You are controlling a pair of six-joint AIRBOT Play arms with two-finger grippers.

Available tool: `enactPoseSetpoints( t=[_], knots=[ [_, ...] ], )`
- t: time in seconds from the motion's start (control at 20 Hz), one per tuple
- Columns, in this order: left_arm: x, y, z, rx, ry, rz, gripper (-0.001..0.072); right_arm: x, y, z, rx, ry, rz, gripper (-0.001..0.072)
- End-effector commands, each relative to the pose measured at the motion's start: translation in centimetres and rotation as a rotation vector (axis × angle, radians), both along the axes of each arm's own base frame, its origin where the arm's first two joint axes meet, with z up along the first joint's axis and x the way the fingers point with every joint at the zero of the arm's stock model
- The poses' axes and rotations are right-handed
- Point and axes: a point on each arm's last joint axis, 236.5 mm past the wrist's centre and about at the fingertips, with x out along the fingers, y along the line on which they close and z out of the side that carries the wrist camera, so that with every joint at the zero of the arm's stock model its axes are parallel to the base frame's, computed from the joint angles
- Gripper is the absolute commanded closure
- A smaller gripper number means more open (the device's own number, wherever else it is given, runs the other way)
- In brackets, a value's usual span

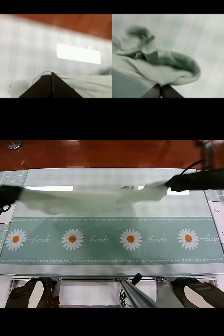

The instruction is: Fold the shirts.

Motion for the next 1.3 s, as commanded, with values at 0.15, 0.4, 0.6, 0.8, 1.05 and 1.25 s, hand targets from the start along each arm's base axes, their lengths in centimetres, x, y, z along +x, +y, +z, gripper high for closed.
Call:
enactPoseSetpoints(
  t=[0.15,0.4,0.6,0.8,1.05,1.25],
  knots=[
    [-14.3,-3.2,24.4,0.176,-0.693,0.078,0.0692,-11.8,-4.9,28.1,-0.017,-0.792,-0.191,0.0689],
    [-20.8,-6.1,29.6,0.244,-0.838,0.046,0.0692,-19.9,-7.7,34.8,-0.082,-0.959,-0.29,0.0689],
    [-22.3,-7.7,28.2,0.243,-0.734,-0.004,0.0693,-21.6,-8.0,32.7,-0.104,-0.832,-0.291,0.0689],
    [-21.1,-5.1,21.4,0.265,-0.41,0.079,0.0693,-21.3,-10.5,27.3,-0.175,-0.602,-0.371,0.0689],
    [-18.5,-2.8,14.4,0.244,-0.077,0.094,0.0693,-18.6,-12.9,20.4,-0.314,-0.283,-0.414,0.0689],
    [-13.2,-1.0,8.2,0.177,0.162,0.064,0.0692,-11.4,-11.1,13.3,-0.349,0.01,-0.304,0.0689]
  ],
)
